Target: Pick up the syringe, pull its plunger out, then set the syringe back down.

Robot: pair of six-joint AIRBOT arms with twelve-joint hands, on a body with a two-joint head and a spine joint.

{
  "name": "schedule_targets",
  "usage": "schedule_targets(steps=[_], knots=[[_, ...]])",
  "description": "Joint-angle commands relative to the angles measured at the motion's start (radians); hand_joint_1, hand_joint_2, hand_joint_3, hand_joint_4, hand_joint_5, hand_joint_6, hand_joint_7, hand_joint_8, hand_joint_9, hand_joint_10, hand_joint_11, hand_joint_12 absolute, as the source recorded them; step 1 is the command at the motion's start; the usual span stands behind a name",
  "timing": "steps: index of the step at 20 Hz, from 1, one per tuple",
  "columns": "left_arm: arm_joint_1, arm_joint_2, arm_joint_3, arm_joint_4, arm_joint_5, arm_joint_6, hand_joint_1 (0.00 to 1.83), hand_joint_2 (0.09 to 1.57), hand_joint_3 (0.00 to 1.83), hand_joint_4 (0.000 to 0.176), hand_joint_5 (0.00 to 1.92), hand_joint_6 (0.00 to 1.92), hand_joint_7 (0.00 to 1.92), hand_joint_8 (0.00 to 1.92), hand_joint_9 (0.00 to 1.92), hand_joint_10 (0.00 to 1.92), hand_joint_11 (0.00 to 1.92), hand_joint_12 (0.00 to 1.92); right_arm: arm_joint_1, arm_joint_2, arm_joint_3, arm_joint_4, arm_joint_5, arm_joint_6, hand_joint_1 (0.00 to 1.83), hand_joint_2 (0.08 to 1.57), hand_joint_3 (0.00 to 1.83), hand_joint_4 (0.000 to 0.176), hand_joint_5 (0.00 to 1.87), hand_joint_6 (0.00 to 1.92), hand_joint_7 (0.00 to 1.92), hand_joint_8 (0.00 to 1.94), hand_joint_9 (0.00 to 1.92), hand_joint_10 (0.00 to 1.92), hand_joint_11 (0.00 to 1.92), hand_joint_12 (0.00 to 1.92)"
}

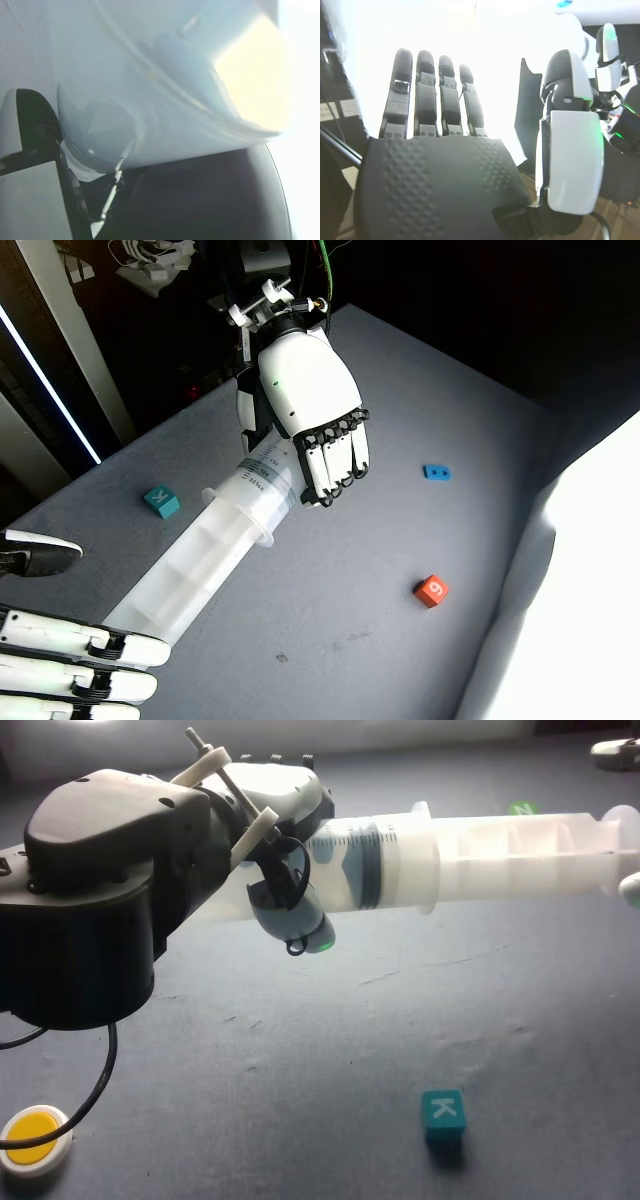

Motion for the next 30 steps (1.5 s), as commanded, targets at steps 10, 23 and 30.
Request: schedule_targets(steps=[10, 23, 30], knots=[[0.086, 0.012, 0.029, 0.159, -0.022, -0.115, 1.19, 1.22, 0.0, 0.0, 0.7, 1.26, 0.88, 1.32, 0.71, 1.1, 0.48, 1.57, 0.024, 0.11, -0.048, -0.014, 0.058, -0.073, 0.57, 0.98, 0.0, 0.0, 0.17, 0.0, 0.22, 0.0, 0.24, 0.0, 0.0, 0.71], [0.256, 0.009, 0.032, 0.247, -0.052, -0.272, 1.21, 1.21, 0.0, 0.0, 0.7, 1.25, 0.92, 1.26, 0.76, 1.03, 0.47, 1.52, 0.026, 0.1, -0.068, -0.014, 0.091, -0.088, 0.49, 1.01, 0.0, 0.0, 0.16, 0.0, 0.2, 0.0, 0.21, 0.0, 0.0, 0.63], [0.331, 0.009, 0.036, 0.315, -0.06, -0.364, 1.21, 1.21, 0.0, 0.0, 0.69, 1.25, 0.91, 1.3, 0.75, 1.1, 0.48, 1.54, 0.026, 0.099, -0.072, -0.014, 0.091, -0.093, 0.54, 1.02, 0.0, 0.0, 0.17, 0.0, 0.2, 0.0, 0.23, 0.0, 0.0, 0.7]])
